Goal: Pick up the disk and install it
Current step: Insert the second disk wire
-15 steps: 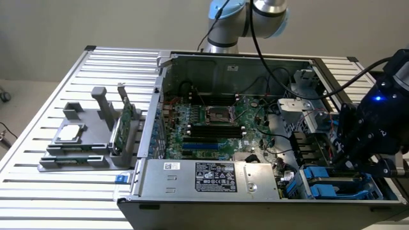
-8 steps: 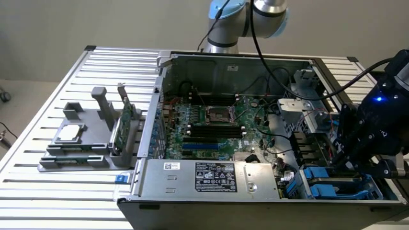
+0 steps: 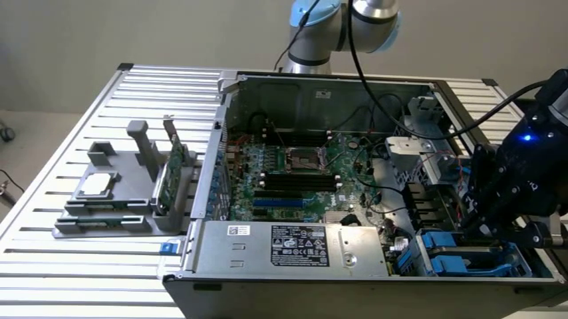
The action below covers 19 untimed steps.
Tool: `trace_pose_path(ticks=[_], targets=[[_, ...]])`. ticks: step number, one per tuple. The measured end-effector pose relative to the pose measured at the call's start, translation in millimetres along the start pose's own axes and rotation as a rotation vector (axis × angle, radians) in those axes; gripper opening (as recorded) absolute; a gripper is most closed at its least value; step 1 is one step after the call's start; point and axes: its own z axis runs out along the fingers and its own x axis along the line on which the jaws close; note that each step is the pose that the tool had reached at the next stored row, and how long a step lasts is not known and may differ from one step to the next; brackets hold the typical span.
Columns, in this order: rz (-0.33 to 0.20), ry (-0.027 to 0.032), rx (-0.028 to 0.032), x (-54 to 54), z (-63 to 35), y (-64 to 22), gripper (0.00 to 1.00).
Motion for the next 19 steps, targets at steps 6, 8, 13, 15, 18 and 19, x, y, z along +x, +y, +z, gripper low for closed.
trace_pose_path(ticks=[6, 8, 13, 15, 18, 19], targets=[[0.0, 0.0002, 0.0009, 0.1, -3.4, 0.0, 0.16], [0.0, 0.0007, 0.001, 0.0, -3.7, 0.0, 0.16], [0.0, 0.0058, 0.0011, -0.2, -2.2, 0.1, 0.16], [0.0, 0.0088, 0.0011, -0.3, -1.4, 0.1, 0.16], [0.0, 0.0127, 0.0012, -0.5, -0.7, 0.3, 0.16], [0.0, 0.0135, 0.0013, -0.6, -0.6, 0.5, 0.16]])
